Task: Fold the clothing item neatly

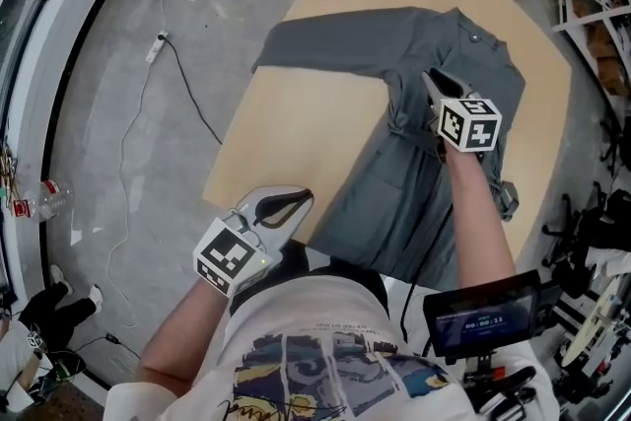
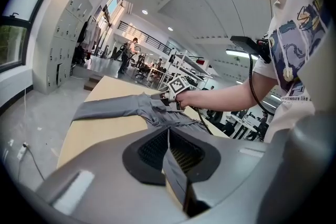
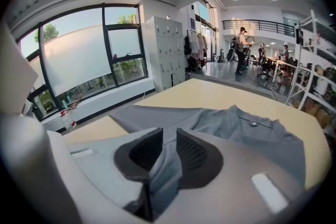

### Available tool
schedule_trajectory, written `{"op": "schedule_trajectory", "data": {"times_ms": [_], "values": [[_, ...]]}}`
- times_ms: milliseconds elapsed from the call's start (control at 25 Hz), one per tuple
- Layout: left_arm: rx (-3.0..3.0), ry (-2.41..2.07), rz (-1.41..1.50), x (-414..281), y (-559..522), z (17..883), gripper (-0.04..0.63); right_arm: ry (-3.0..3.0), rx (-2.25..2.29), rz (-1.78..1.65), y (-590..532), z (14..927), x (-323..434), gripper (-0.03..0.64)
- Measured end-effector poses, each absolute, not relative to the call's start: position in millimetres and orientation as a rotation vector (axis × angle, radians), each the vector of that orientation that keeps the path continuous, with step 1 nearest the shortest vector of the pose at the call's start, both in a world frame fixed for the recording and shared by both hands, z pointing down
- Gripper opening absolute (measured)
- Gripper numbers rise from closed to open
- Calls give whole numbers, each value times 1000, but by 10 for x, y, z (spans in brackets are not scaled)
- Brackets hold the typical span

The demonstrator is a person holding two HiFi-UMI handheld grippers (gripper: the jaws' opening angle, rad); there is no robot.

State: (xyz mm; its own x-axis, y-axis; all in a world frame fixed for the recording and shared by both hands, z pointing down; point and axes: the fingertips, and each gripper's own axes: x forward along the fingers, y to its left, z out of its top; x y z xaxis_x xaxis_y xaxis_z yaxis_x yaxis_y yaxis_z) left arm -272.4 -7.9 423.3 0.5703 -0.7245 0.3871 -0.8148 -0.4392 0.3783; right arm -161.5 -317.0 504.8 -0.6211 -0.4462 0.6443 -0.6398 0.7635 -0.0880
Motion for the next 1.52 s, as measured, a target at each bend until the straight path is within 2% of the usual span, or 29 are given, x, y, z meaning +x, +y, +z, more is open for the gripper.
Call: {"op": "schedule_trajectory", "data": {"times_ms": [320, 600, 920, 1080, 1520], "values": [[2230, -1286, 206, -2983, 74, 4259, 17, -2392, 558, 358, -2647, 5102, -2513, 69], [2180, -1348, 191, -3149, 248, 4214, 17, -2440, 288, 249, -2194, 5121, -3459, 95], [2065, -1459, 180, -3511, 630, 4370, 17, -2413, 32, 70, -1754, 5504, -4440, 111], [1996, -1502, 176, -3612, 784, 4427, 17, -2352, -26, -10, -1727, 5739, -4696, 138], [1911, -1538, 144, -3683, 918, 4558, 17, -2276, -110, -49, -1821, 6104, -4849, 143]]}}
